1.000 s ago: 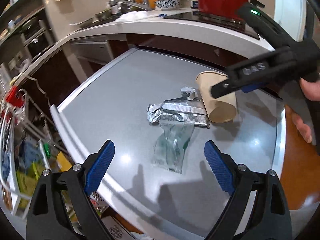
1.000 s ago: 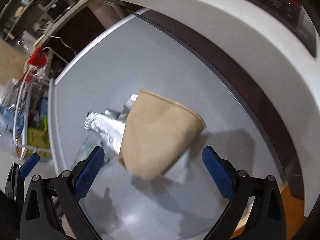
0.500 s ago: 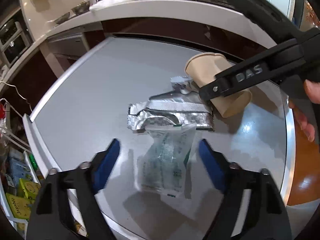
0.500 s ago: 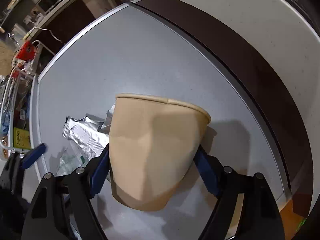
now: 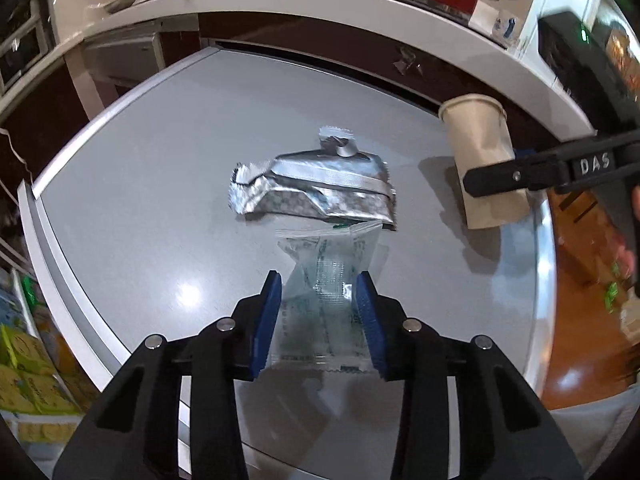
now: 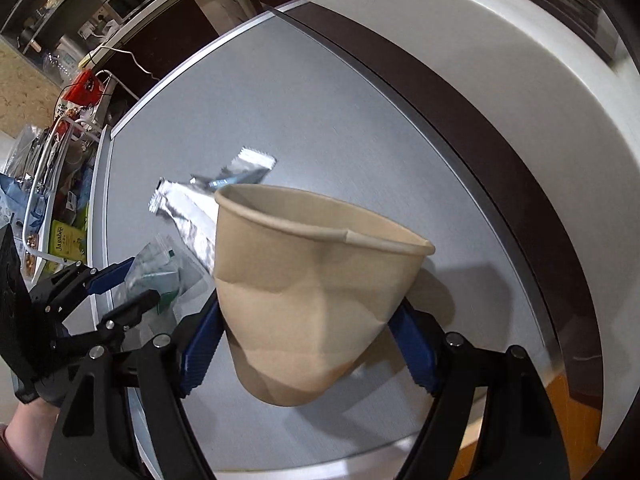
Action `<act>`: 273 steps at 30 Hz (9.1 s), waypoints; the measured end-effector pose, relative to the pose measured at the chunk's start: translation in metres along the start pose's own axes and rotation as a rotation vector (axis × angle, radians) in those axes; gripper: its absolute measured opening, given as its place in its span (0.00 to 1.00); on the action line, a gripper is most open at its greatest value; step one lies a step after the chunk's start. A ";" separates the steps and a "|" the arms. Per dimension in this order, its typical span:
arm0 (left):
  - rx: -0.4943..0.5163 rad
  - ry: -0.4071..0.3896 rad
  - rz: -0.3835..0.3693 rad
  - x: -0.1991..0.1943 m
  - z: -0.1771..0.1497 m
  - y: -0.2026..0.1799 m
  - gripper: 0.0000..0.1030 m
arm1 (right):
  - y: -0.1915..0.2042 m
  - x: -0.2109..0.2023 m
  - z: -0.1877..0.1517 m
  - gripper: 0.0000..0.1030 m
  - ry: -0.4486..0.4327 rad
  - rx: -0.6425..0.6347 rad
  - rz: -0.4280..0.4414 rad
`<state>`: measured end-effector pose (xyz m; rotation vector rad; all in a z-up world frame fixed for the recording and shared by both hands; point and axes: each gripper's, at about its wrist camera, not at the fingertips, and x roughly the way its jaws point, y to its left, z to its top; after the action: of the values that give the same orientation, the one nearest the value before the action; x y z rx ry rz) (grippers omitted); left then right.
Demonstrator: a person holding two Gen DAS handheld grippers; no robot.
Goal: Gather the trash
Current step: 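Grasp the paper cup rim with the right tool while the left tool grasps the clear packet, then lift the cup and packet and carry both tools over the paper bag, then open both tools to drop the cup and packet into the bag, then raise both tools back over the cart toward the foil wrapper, then lower both tools to the silver foil wrapper on the cart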
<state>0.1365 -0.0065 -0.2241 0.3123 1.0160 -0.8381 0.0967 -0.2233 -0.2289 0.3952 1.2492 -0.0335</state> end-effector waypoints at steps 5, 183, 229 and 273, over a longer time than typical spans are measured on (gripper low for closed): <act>-0.096 -0.034 -0.044 -0.013 -0.007 0.007 0.36 | -0.001 -0.007 -0.006 0.75 -0.010 -0.013 0.021; -0.232 -0.010 0.112 -0.066 -0.091 -0.169 0.76 | -0.022 -0.081 -0.131 0.87 -0.005 -0.483 0.090; 0.004 0.160 0.147 -0.018 -0.009 -0.056 0.76 | 0.035 -0.016 -0.044 0.92 0.078 -0.711 0.065; 0.235 0.172 -0.133 -0.024 -0.010 -0.077 0.76 | 0.069 -0.002 -0.080 0.73 0.200 -1.130 0.125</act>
<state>0.0670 -0.0401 -0.1984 0.5280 1.1080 -1.0679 0.0395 -0.1351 -0.2289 -0.5190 1.2414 0.8025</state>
